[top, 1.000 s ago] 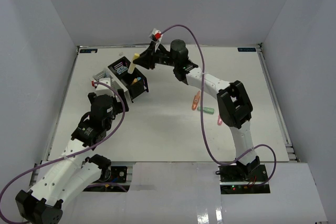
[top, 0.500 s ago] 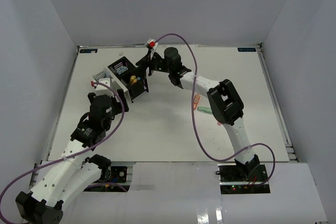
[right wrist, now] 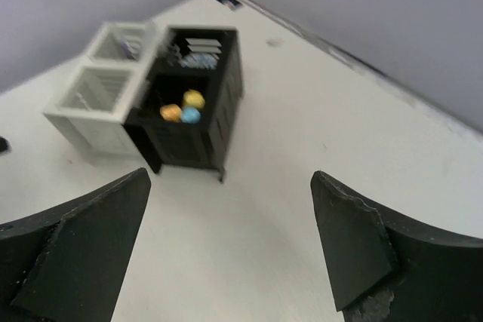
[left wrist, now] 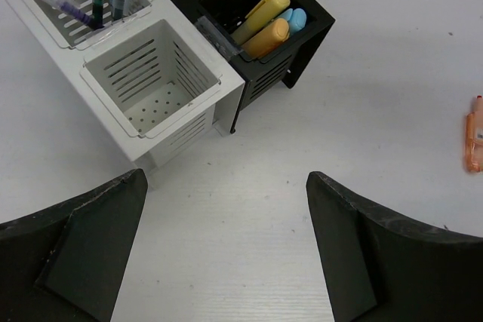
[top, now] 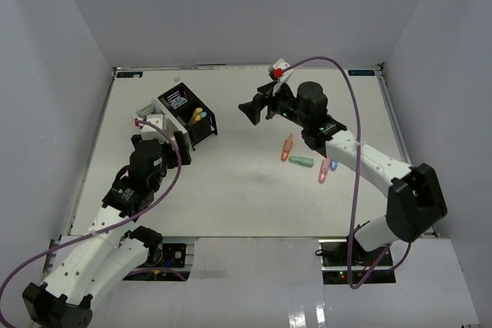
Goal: Sort the stationery into containers
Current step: Place the pen in the storage box, then pick up the stationery from the center of the board.
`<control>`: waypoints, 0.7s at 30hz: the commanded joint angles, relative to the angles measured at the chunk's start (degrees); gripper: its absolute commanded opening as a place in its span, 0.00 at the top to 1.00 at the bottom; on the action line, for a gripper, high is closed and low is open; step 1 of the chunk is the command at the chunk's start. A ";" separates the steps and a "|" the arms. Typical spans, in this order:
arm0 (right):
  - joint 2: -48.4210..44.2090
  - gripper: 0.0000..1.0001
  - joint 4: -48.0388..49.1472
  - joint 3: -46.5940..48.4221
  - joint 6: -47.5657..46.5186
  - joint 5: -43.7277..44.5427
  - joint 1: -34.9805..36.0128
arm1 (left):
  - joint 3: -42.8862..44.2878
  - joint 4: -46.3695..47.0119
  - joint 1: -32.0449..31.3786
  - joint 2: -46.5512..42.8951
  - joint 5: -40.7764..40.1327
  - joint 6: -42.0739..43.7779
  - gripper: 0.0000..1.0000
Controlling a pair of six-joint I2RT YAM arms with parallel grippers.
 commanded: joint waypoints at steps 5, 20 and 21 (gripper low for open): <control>-15.75 0.08 -16.26 -18.72 -5.18 16.73 -4.27 | -0.53 0.44 0.20 -0.35 6.41 0.70 0.02; -22.46 0.17 -22.87 -30.34 10.90 21.84 -14.47 | -0.45 0.18 0.20 2.20 10.20 0.87 0.02; -21.40 0.17 -22.34 -29.38 12.47 21.40 -14.47 | -0.36 0.18 0.20 2.20 10.02 0.87 0.02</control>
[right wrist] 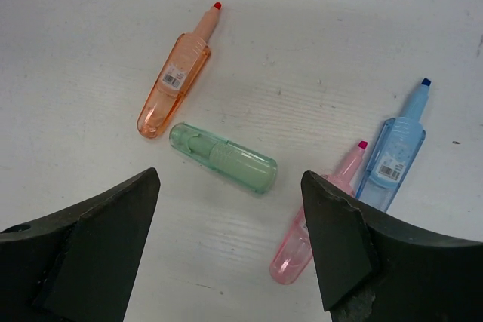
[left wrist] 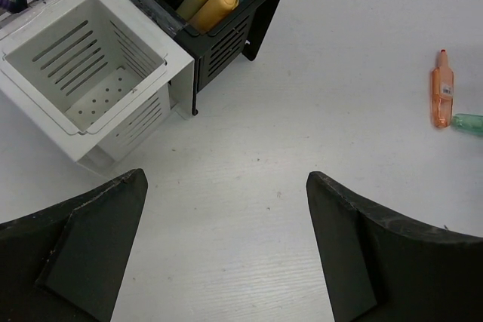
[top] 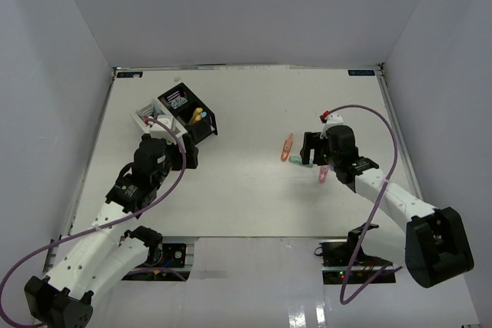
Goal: Sort the stationery into containers
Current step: Pick up the stationery from the center of the board.
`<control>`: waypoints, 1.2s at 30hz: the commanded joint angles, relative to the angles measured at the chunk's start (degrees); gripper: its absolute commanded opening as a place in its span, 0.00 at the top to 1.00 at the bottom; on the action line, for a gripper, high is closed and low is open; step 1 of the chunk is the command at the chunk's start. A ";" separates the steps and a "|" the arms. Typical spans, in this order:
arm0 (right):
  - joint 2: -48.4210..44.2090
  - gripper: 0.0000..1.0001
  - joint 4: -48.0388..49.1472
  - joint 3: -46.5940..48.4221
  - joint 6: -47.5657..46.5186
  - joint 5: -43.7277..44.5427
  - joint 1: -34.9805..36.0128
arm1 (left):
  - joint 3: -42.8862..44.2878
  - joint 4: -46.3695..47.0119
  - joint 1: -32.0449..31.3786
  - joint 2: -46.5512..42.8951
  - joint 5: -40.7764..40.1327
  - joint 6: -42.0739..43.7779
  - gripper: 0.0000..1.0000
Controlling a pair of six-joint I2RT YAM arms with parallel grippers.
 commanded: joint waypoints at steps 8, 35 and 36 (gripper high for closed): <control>10.69 0.19 1.66 6.73 3.95 -0.60 -0.07 | -0.21 -0.19 0.16 -0.01 0.75 0.59 0.02; 20.36 0.25 -8.98 9.11 -10.13 -11.14 -0.07 | -0.21 -0.11 0.16 0.25 1.99 0.68 0.02; 20.36 0.26 -8.80 9.02 -10.13 -10.71 -0.07 | -0.21 -0.11 0.16 0.34 2.16 0.68 0.02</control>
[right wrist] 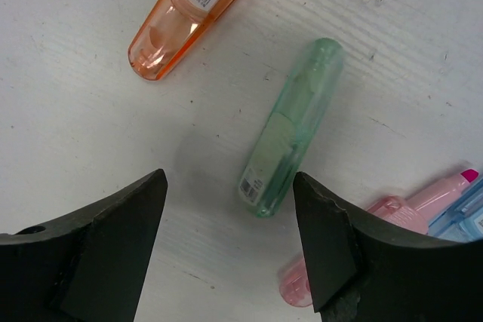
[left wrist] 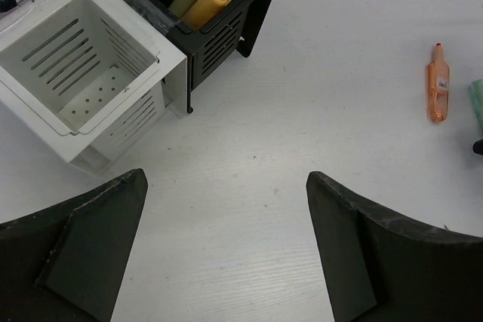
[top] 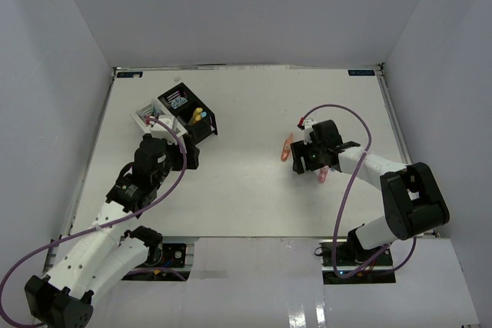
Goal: Sort the stationery into containers
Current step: Pick up the stationery from the center of the board.
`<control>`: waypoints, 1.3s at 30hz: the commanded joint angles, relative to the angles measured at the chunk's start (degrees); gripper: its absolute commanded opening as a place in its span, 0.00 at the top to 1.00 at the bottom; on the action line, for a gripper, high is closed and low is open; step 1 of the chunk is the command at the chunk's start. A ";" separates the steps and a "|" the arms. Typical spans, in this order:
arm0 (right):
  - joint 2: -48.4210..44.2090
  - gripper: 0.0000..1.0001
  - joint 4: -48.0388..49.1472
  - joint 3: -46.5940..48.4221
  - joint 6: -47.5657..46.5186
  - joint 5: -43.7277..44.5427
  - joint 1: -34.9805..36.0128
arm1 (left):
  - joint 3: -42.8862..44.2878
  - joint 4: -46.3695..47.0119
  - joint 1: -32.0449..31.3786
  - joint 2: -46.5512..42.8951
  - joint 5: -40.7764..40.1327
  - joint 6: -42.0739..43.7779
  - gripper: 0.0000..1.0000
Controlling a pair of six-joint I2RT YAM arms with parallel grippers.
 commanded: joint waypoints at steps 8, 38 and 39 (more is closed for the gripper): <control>-0.31 0.42 0.75 0.01 0.67 5.38 -0.07 | -0.25 -0.11 0.16 0.10 1.64 0.44 0.02; 1.19 0.68 3.48 -1.13 14.48 21.12 3.45 | -0.16 0.77 0.16 1.68 7.07 -0.35 0.02; -1.34 0.72 4.26 -1.57 14.04 20.86 3.53 | 0.01 1.12 0.16 1.77 9.09 -0.79 0.02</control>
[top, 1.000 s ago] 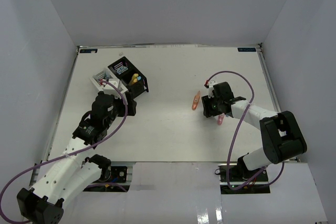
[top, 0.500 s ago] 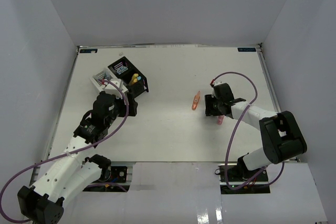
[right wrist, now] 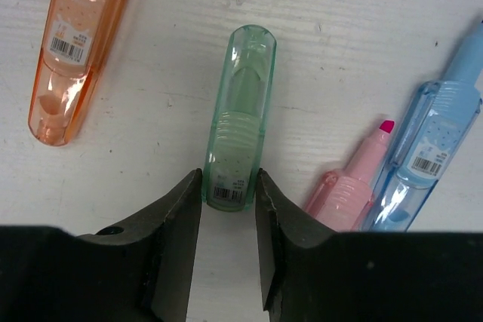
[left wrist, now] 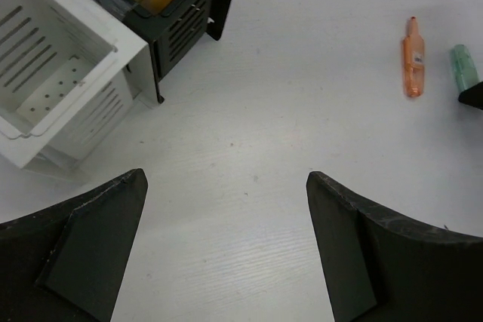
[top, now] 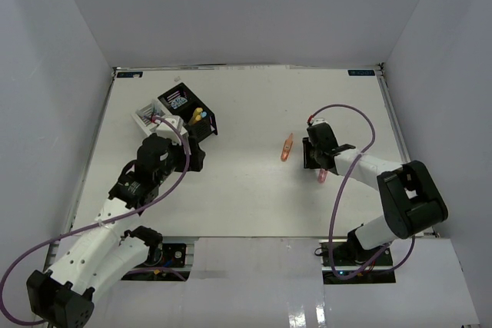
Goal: Sort the stationery into containers
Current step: Pick up the stationery from the center of the board.
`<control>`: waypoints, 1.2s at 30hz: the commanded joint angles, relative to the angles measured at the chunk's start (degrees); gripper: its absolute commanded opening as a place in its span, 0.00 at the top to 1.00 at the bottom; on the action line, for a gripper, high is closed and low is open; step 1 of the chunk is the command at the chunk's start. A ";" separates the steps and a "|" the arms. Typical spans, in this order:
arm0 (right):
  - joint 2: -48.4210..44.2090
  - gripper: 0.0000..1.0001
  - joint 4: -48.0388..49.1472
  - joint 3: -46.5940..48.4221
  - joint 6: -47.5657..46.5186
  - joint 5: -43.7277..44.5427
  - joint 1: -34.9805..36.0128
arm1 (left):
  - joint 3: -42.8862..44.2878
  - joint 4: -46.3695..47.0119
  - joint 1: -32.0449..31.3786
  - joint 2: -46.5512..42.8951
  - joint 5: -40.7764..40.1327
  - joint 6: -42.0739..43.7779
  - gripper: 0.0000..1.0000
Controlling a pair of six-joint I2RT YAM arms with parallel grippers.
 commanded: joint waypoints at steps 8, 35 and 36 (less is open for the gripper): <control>-23.27 0.91 8.80 -7.51 -10.18 -12.07 2.25 | 4.93 10.85 0.16 6.77 31.26 -13.62 0.02; -39.48 0.92 26.21 -15.44 -11.07 -31.89 8.84 | 26.20 22.48 -22.96 38.78 10.80 -27.36 0.43; -39.66 0.91 26.30 -15.53 -10.99 -31.80 8.76 | 26.38 22.48 -23.13 39.13 10.72 -27.27 0.51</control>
